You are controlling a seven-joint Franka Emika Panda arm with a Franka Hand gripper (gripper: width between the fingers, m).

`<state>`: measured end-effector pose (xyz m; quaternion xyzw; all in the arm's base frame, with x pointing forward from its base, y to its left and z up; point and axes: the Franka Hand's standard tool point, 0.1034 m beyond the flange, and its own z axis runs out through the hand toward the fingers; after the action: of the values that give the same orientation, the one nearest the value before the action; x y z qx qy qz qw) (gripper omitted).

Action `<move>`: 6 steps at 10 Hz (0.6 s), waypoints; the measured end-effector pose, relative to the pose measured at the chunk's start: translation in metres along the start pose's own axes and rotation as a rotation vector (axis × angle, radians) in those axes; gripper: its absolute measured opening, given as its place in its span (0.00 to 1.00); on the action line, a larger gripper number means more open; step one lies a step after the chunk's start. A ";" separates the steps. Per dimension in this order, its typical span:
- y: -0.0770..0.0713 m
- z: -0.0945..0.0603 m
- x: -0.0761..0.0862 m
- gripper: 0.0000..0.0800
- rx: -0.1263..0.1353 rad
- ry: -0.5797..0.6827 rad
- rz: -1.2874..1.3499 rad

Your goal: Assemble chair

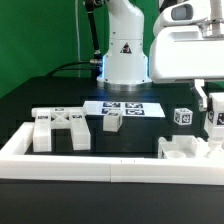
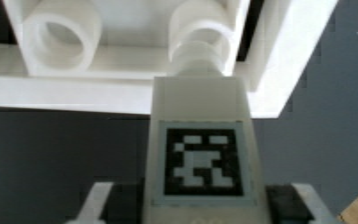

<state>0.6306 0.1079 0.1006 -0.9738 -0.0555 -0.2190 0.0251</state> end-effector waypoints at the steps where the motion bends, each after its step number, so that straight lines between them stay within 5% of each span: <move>1: -0.003 0.003 -0.001 0.36 0.002 -0.003 -0.004; 6: -0.003 0.010 -0.005 0.36 0.001 -0.008 -0.017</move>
Offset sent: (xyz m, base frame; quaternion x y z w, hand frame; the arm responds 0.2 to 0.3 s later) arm 0.0076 0.0020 -0.0055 -0.0071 0.0054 -0.0039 1.0000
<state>0.6304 0.1108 0.0897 -0.9742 -0.0637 -0.2152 0.0234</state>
